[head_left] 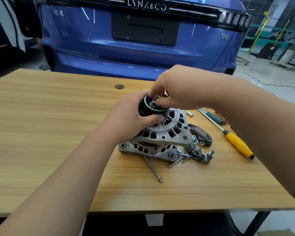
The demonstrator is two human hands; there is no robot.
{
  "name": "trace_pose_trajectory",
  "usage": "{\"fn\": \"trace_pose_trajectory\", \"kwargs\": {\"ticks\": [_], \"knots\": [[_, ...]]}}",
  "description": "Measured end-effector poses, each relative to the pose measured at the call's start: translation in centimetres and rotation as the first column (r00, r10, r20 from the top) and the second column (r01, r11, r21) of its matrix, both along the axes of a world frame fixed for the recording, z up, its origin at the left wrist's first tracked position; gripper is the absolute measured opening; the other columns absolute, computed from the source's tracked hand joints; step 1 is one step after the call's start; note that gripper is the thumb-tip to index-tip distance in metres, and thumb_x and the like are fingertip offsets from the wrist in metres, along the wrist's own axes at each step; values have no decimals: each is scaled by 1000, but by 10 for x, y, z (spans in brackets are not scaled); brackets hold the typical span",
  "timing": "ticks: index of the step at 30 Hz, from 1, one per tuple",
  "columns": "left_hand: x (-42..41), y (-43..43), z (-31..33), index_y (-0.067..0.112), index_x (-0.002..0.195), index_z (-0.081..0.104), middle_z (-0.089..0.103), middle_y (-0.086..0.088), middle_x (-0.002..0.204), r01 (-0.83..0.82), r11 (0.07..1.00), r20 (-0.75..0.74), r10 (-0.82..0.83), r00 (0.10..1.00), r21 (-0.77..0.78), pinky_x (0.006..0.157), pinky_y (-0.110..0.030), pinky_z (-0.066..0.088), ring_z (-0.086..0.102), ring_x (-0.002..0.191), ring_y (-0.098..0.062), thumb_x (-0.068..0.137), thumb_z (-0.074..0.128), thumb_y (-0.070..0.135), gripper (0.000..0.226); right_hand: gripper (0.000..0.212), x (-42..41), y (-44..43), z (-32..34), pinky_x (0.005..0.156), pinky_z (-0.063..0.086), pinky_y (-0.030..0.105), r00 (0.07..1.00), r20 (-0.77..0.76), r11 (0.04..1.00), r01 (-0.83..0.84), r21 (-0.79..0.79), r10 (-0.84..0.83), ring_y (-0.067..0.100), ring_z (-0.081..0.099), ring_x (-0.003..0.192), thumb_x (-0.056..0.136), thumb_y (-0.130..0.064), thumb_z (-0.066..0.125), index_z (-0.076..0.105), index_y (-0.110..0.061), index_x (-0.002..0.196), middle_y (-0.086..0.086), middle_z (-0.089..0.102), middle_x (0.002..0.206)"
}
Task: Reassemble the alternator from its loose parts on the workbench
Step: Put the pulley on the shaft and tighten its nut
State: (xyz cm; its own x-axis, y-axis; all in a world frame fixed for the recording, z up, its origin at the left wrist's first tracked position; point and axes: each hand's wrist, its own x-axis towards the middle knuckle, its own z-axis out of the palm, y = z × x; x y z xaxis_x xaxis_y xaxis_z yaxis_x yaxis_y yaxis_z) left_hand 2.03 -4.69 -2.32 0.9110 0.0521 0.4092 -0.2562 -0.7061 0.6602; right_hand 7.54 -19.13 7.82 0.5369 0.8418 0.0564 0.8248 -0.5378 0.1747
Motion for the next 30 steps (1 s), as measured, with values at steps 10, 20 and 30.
{"fn": "trace_pose_trajectory", "kwargs": {"ticks": [10, 20, 30], "knots": [[0, -1, -1, 53, 109, 50, 61, 26, 96, -13, 1000, 0, 13, 1000, -6, 68, -19, 41, 55, 91, 8, 71, 73, 55, 45, 31, 5, -3, -6, 74, 48, 34, 1000, 4, 999, -30, 18, 30, 17, 54, 88, 91, -21, 56, 65, -28, 120, -8, 59, 98], [3, 0, -2, 47, 111, 56, 64, 24, 99, -26, 999, 5, 26, 1000, -24, 77, -28, 48, 58, 95, 2, 69, 75, 54, 47, 43, 17, -28, -30, 78, 52, 33, 516, -633, 552, 325, 768, 577, 18, 61, 77, 75, 1, 55, 60, -25, 109, 6, 63, 88], [1, -2, -5, 46, 113, 55, 61, 27, 100, -51, 999, 29, 51, 998, 12, 75, -18, 41, 52, 97, 6, 71, 74, 54, 47, 28, 22, -38, -43, 79, 49, 30, 834, -510, 652, 269, 709, 211, 5, 61, 84, 82, -11, 73, 58, -30, 96, -11, 65, 94]]}}
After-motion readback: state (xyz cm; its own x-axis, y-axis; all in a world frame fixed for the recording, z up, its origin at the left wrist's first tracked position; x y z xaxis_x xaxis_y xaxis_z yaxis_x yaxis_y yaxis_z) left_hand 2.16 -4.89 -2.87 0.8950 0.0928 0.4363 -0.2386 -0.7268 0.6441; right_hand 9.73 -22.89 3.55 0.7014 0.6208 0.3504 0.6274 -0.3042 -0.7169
